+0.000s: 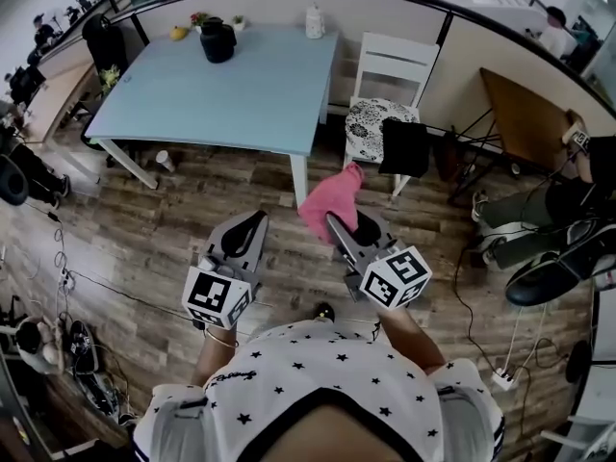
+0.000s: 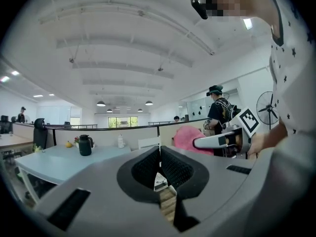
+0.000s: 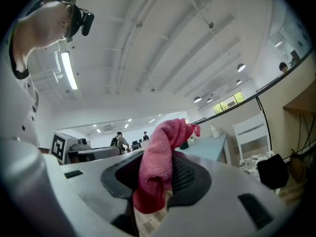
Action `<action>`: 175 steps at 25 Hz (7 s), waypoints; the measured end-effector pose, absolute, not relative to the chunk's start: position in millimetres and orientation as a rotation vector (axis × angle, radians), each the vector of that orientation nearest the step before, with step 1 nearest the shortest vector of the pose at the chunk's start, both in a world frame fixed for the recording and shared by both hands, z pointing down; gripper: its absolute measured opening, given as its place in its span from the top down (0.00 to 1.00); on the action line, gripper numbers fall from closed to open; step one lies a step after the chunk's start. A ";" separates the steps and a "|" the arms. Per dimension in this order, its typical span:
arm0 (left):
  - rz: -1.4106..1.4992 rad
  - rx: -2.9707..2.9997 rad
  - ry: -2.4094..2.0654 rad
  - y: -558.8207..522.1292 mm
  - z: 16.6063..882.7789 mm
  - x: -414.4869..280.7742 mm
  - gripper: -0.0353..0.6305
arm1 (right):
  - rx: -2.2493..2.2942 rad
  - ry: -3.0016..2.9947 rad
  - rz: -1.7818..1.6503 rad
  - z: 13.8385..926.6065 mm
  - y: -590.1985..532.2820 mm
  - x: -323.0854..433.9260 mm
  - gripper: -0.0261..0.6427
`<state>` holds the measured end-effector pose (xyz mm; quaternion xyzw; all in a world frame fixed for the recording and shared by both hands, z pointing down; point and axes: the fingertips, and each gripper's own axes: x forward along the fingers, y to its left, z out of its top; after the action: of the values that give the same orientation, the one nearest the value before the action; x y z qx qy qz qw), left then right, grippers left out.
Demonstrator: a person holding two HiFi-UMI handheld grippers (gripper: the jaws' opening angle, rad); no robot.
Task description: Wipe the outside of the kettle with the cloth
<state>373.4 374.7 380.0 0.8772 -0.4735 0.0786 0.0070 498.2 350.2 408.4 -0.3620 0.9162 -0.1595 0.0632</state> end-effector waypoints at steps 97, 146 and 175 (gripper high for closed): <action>0.201 2.465 -1.809 -26.5 399.8 -52.2 0.90 | -1.188 2.800 -0.491 418.0 -147.7 142.6 0.76; 0.260 2.608 -1.423 -250.7 426.8 -151.3 0.90 | -1.938 2.640 -0.446 498.4 -407.6 58.2 0.76; 0.316 2.520 -1.434 -265.5 457.7 -168.8 0.90 | -2.061 2.899 -0.706 628.5 -409.2 54.3 0.76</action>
<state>-168.8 -265.5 457.7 0.8586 -0.4885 0.1075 0.1121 54.3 -409.2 628.5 -0.5517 0.7761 -0.1891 -0.2399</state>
